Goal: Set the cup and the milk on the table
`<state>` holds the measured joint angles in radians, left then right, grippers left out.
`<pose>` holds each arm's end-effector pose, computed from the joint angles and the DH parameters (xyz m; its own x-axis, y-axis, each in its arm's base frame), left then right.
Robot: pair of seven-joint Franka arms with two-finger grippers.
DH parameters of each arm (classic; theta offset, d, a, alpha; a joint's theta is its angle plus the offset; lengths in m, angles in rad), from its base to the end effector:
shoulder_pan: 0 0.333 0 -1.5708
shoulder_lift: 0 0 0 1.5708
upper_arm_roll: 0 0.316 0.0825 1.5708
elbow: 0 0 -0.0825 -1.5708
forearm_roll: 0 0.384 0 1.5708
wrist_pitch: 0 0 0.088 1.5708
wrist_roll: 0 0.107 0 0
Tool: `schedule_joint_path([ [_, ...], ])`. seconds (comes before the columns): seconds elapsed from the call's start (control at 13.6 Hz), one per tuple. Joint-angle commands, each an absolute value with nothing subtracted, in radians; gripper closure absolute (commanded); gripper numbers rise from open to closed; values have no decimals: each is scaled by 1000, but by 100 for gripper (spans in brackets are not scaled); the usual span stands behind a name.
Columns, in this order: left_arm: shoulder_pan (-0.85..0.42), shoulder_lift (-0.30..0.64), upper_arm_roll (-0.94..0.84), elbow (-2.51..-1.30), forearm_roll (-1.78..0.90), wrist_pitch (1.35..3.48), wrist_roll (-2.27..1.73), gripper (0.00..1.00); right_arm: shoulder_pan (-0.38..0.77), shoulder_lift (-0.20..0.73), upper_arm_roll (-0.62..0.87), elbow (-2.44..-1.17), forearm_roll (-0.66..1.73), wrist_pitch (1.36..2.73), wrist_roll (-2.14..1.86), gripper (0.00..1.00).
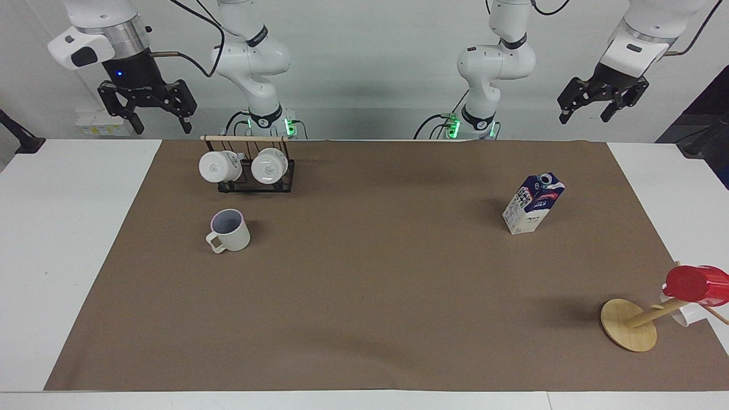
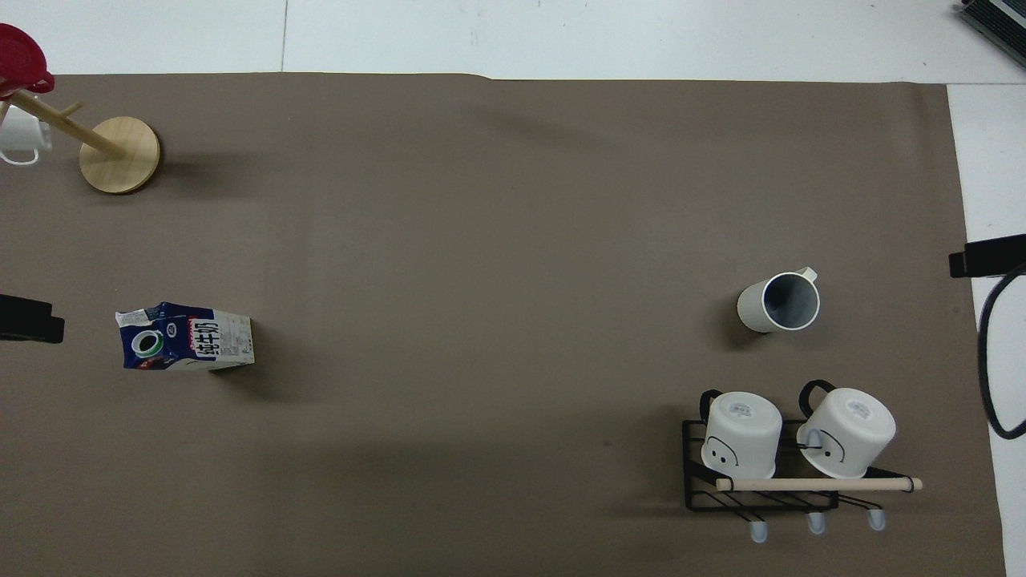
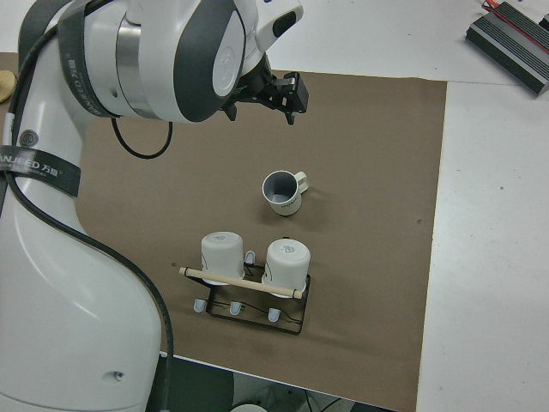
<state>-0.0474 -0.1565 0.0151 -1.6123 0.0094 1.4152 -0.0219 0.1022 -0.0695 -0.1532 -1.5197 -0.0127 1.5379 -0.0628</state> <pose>0.4876 -0.0139 0.6735 0.9991 -0.0092 -0.0404 -0.0095 -0.9999 -0.0079 0.5280 -0.0319 0.6827 0.9962 0.0110 0.0865 0.0104 -0.9999 0.0074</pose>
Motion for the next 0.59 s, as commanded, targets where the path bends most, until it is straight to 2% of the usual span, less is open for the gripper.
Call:
schedule_joint_path([
  [0.0, -51, -158, 18, -1605, 20, 1408, -23, 0, 92, -80, -146, -1534, -11, 1552, -83, 0],
  [0.51, -49, -158, 18, -1606, 21, 1411, -20, 0, 92, -80, -146, -1534, -9, 1551, -83, 0],
])
